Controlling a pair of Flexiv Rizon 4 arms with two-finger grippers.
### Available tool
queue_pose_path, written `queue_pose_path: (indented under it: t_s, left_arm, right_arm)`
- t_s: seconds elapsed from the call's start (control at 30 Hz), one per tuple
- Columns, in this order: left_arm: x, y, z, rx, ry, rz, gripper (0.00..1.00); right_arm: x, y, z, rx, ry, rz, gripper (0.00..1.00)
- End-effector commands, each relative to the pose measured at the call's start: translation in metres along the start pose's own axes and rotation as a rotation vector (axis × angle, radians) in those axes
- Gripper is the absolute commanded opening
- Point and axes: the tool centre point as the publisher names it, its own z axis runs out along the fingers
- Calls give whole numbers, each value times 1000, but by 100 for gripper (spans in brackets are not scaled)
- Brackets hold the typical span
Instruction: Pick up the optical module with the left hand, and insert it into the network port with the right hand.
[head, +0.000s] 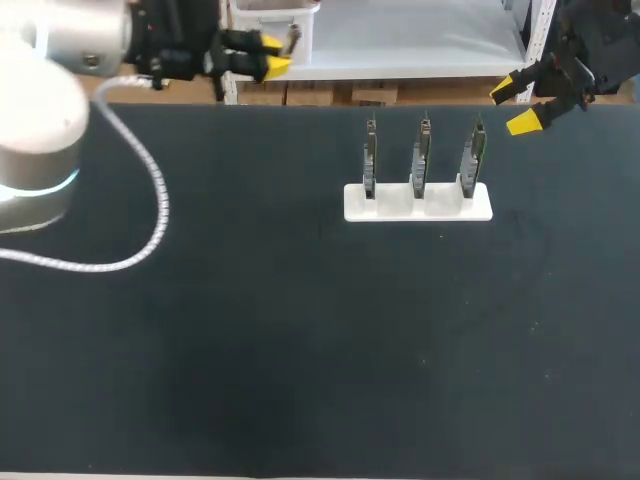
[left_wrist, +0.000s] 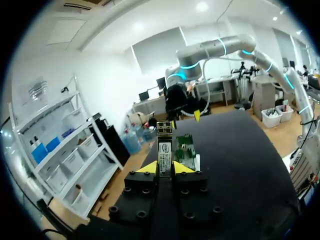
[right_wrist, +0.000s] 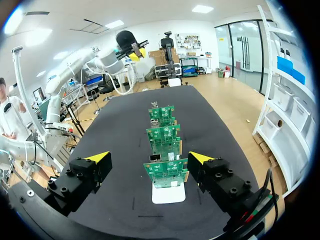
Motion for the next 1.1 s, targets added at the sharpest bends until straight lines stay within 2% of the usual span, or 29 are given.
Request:
queue_pose_path:
  t_s: [0.03,0.13,0.27,0.5,0.8,1.1]
  left_arm:
    - [-8,13,65,100,-201,3,0]
    - [-19,6,92,162,-225,17,0]
    - [-25,-5,123,223,-247,7,0]
    - [-42,-24,162,305,-312,-4,0]
    - [-51,-33,185,311,-314,-2,0]
    - [-49,-34,200,243,-296,-145,0]
  right_arm:
    - [0,1,0,2,-1,-1,100]
    - [0,1,0,2,-1,-1,100]
    - [0,1,0,2,-1,-1,100]
    - [0,1,0,2,-1,-1,100]
    - [0,1,0,2,-1,-1,100]
    - [0,1,0,2,-1,-1,100]
